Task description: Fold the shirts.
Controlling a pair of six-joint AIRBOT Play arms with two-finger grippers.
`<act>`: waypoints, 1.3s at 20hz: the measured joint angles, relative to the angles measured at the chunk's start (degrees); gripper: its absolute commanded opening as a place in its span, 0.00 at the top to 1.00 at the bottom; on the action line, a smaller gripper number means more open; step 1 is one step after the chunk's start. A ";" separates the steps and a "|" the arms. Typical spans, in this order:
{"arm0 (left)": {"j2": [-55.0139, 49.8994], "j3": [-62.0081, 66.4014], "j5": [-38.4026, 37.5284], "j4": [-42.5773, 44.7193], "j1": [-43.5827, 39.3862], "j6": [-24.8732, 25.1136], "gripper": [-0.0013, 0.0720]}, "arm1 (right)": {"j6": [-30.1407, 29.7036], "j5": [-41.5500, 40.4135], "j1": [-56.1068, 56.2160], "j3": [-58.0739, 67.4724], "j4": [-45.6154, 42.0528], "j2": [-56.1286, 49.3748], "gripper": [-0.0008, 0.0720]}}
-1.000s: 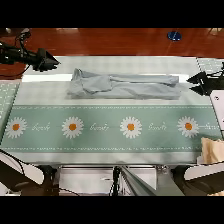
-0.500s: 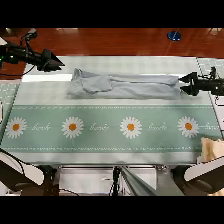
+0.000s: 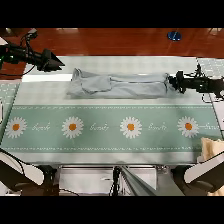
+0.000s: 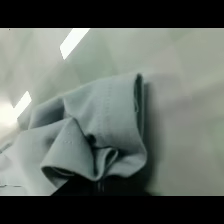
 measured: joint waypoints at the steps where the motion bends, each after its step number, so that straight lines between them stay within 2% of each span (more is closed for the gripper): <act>1: 0.00 0.00 -0.02 0.00 0.00 0.00 0.43 | -0.24 0.55 -0.02 0.00 -0.26 0.70 0.95; 2: 0.00 0.00 -0.28 0.00 -0.02 -0.02 0.48 | -0.44 1.40 -0.17 0.00 -0.28 1.73 0.95; 3: 0.00 0.00 -0.37 0.00 -0.13 -0.02 0.48 | -0.55 2.16 -0.44 0.04 -0.04 2.97 0.95; 4: 0.00 0.00 -0.42 -0.02 -0.31 -0.04 0.63 | -0.68 3.15 -0.83 0.02 -0.17 4.37 0.95; 5: 0.00 0.00 -0.46 -0.04 -0.61 -0.24 0.88 | -0.66 3.96 -1.38 0.02 -0.17 5.84 0.95; 6: 0.00 0.02 -0.52 -0.11 -0.98 -0.85 0.95 | -0.61 4.55 -1.99 0.04 -0.11 7.45 0.95; 12: 0.11 0.02 -0.85 -5.11 -6.80 -4.09 0.95 | 2.91 10.05 -4.96 0.04 -4.74 16.57 0.95; 16: 0.31 0.02 0.39 -7.17 -14.60 -6.80 0.95 | 5.75 14.19 -5.49 0.04 -9.79 21.73 0.95; 21: 0.39 0.02 4.48 -7.63 -27.85 -10.64 0.95 | 7.13 19.02 -5.66 0.04 -14.91 27.39 0.95; 26: -0.70 0.02 12.76 -1.97 -39.52 -15.13 0.95 | 7.76 23.32 -8.04 0.04 -18.32 32.44 0.95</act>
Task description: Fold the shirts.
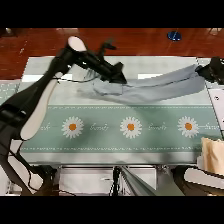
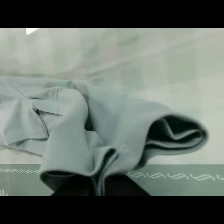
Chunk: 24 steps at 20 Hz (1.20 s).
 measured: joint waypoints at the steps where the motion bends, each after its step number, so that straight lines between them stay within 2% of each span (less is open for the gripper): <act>1: -0.48 -0.02 1.38 0.70 -1.46 -0.59 0.95 | 0.28 0.48 -1.09 0.00 -0.28 0.85 0.95; 10: -5.73 0.00 11.98 0.83 -7.61 -5.03 0.95 | 1.92 5.40 -8.41 0.00 -1.01 6.75 0.95; 20: -10.75 0.00 24.92 -3.23 -15.34 -5.46 0.95 | 3.26 8.28 -8.96 0.00 2.49 11.76 0.95; 24: -13.07 0.02 32.41 -6.16 -19.04 -5.42 0.95 | 3.93 9.57 -8.96 0.00 3.58 13.79 0.95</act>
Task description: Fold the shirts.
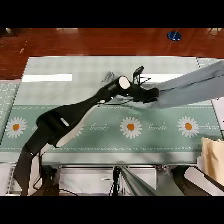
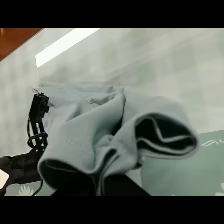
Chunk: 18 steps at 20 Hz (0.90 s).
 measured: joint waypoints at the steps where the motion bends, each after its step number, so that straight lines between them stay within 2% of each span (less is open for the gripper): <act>1: -0.55 0.11 1.99 -0.87 -0.87 0.00 0.95 | 0.11 0.35 0.00 0.00 0.13 0.39 0.95; 7: -3.63 0.90 6.47 -5.75 -3.72 0.07 0.95 | 0.39 0.98 0.00 0.00 1.29 1.60 0.95; 10: -1.22 1.03 6.36 -6.75 -0.07 3.34 0.95 | 0.52 0.85 0.02 0.00 1.60 1.77 0.95; 14: 8.76 1.05 -0.24 -7.21 13.33 12.35 0.95 | 1.14 -0.35 3.65 0.00 -0.50 1.81 0.95; 18: 22.97 1.07 -15.28 -7.08 33.83 18.51 0.95 | 3.69 -7.43 13.35 0.00 -4.57 1.51 0.95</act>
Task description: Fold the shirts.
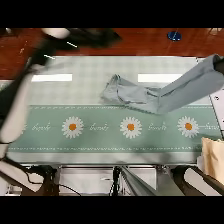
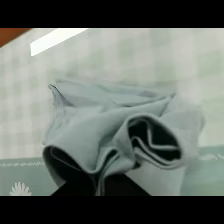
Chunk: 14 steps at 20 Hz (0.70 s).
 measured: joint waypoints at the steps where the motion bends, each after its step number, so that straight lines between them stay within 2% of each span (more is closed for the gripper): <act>1: 3.32 0.00 -3.91 0.94 5.33 0.70 0.95 | 1.05 -2.43 2.62 0.00 -0.74 -0.26 0.95; 4: 12.11 0.02 -16.06 4.81 20.85 2.14 0.95 | 4.13 -9.81 11.21 0.00 -1.95 -2.29 0.95; 8: 18.53 0.02 -25.88 10.14 36.52 1.33 0.95 | 7.02 -18.58 22.05 0.00 -2.67 -7.80 0.95; 11: 20.33 0.02 -29.03 11.78 42.25 0.48 0.95 | 8.57 -25.88 29.05 0.00 -2.86 -12.61 0.95; 14: 20.85 0.02 -30.40 12.76 43.34 0.33 0.95 | 10.40 -32.30 35.04 0.00 -2.80 -17.29 0.95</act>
